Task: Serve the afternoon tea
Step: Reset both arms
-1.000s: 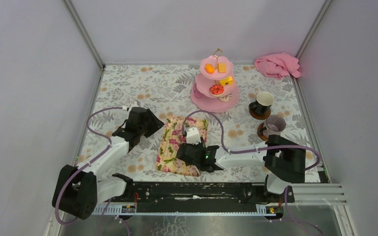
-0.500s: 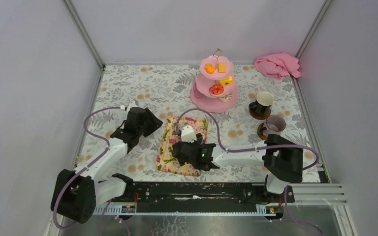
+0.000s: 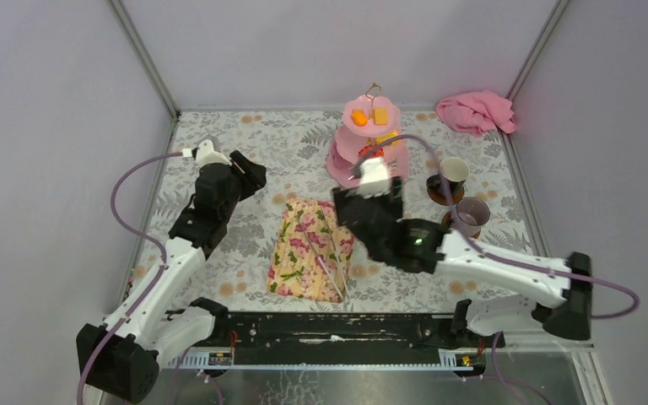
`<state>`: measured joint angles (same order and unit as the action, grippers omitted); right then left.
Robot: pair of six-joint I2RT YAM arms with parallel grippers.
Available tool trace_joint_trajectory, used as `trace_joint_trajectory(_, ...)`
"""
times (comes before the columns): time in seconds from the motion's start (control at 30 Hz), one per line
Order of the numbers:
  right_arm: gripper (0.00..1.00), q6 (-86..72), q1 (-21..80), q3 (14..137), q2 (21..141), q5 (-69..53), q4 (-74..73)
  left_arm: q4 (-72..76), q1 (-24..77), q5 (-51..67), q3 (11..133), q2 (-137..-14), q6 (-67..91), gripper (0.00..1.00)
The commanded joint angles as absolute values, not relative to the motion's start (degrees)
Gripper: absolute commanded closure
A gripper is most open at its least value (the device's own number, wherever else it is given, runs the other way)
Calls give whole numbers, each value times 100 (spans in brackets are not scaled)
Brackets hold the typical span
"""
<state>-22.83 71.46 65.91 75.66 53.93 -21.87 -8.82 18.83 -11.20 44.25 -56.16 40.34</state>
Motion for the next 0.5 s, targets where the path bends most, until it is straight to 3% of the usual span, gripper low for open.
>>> trace_joint_trajectory(0.0,1,-2051,5932,6453,6339,6291,-2373,-536,1907,-1753,4728,-5507,3408,38)
trace_joint_trajectory(0.3,1,-1519,2806,5492,4969,5900,-1427,100,1907,-2039,4495,-5816,2963,37)
trace_joint_trajectory(0.47,1,-1616,2107,5138,5162,6469,-1225,560,1907,-1978,4149,-6024,2725,36)
